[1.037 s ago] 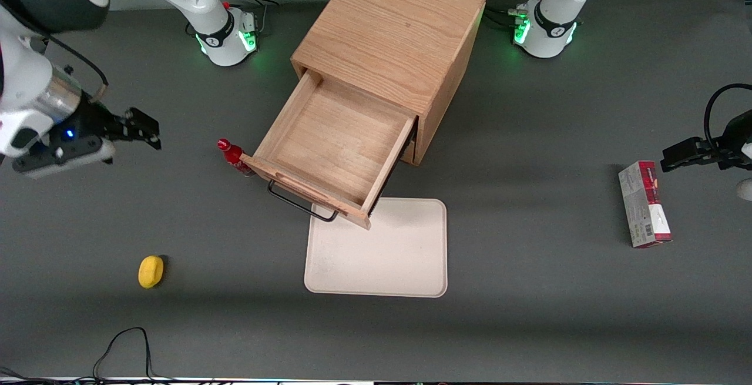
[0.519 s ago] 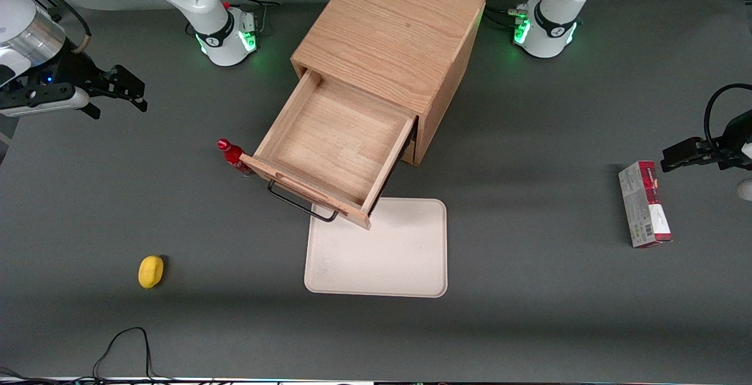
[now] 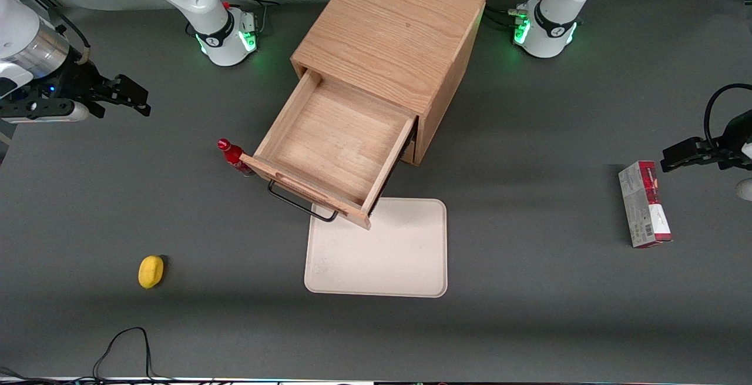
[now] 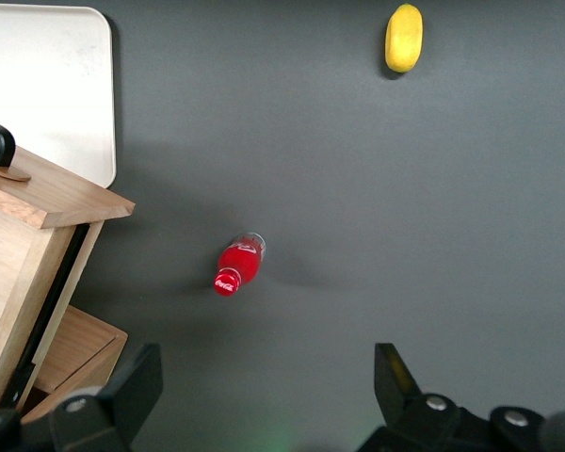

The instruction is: Open upper drawer

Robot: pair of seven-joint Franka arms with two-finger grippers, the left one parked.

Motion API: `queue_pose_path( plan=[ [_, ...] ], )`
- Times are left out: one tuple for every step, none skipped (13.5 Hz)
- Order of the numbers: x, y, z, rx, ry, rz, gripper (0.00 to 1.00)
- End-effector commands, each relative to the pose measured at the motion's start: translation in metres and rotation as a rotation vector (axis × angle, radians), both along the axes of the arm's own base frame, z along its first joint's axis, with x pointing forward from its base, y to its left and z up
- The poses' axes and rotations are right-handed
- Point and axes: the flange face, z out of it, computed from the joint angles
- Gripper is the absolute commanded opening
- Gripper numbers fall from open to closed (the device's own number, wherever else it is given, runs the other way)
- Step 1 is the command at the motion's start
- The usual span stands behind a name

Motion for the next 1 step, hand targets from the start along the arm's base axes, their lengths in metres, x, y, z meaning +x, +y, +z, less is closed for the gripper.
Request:
queue_pose_path(
  plan=[
    [0.0114, 0.0007, 0.0047, 0.01, 0.025, -0.029, 1.0]
  ],
)
